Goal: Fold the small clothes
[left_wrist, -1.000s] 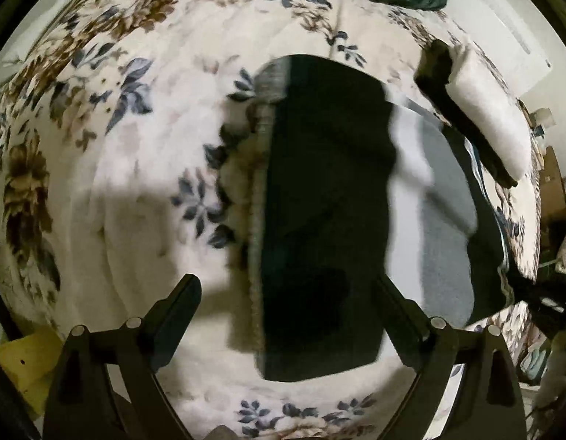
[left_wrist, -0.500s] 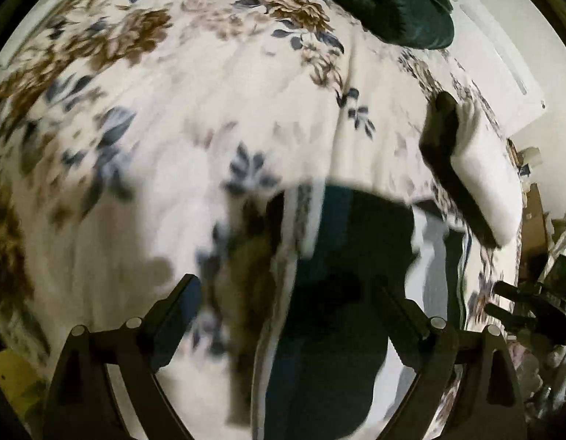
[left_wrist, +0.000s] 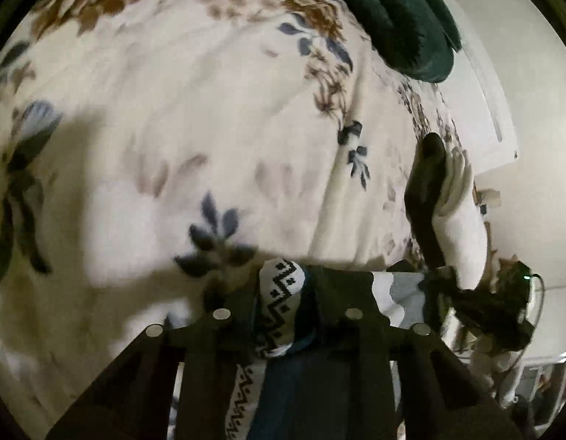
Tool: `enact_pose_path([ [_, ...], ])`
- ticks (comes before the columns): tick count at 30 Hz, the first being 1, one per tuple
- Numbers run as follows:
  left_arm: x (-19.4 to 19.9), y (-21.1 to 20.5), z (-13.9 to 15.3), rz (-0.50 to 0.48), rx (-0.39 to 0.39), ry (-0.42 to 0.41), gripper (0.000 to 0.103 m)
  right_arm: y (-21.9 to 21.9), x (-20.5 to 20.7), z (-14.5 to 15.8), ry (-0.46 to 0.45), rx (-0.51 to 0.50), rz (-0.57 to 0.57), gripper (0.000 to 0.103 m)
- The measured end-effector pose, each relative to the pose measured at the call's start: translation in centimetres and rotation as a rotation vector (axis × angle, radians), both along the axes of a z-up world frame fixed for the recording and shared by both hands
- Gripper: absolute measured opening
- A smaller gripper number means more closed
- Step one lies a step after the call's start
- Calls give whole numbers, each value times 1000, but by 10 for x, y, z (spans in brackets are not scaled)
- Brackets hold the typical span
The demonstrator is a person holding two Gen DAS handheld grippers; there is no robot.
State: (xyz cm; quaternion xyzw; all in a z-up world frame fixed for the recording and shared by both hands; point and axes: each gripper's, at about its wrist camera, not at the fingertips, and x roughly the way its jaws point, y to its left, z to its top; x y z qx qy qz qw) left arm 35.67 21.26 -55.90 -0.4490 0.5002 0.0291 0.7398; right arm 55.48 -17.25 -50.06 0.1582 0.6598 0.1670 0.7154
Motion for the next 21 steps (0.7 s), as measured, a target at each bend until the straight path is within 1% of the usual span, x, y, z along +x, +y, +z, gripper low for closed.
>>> enact_pose_path([
  [1,-4,1,2,1,-5,-2,32,4,2,-3,21,-30,29,8],
  [2,-9,1,5,5,-6,5,48,11,4,-8,49,-72,67,10],
  [3,-16,2,8,16,-10,10,58,15,5,-11,70,-108,85,18],
  [4,-27,3,13,31,-15,2,61,16,6,-12,88,-130,96,23],
  [5,-33,3,15,38,-17,-2,63,17,8,-10,94,-162,103,32],
  [6,-43,2,18,42,-13,-6,63,17,8,1,66,-206,107,36],
  [7,-51,0,20,43,4,-3,63,19,8,13,23,-232,118,36],
  [8,-59,-2,22,41,23,4,63,24,7,23,-5,-232,135,39],
  [9,-67,-6,22,38,27,3,63,31,6,34,-26,-215,163,43],
  [10,-72,-10,20,37,23,7,63,43,4,42,-34,-180,207,44],
  [12,-79,-19,11,28,1,22,63,76,-1,48,-13,-107,333,45],
  [13,-81,-23,7,24,-8,29,63,101,-3,48,-3,-78,410,46],
  [15,-86,-30,1,29,-27,35,63,156,-14,43,25,-36,590,57],
  [16,-87,-30,0,35,-32,33,63,189,-23,34,46,-34,715,58],
  [18,-88,-30,1,42,-33,30,63,230,-35,15,62,-80,870,58],
  [19,-88,-29,2,44,-33,27,63,243,-40,5,74,-116,922,56],
  [20,-86,-29,2,46,-30,28,63,255,-46,-6,86,-160,978,32],
  [21,-85,-27,2,44,-28,26,63,260,-49,-10,81,-166,1010,1],
])
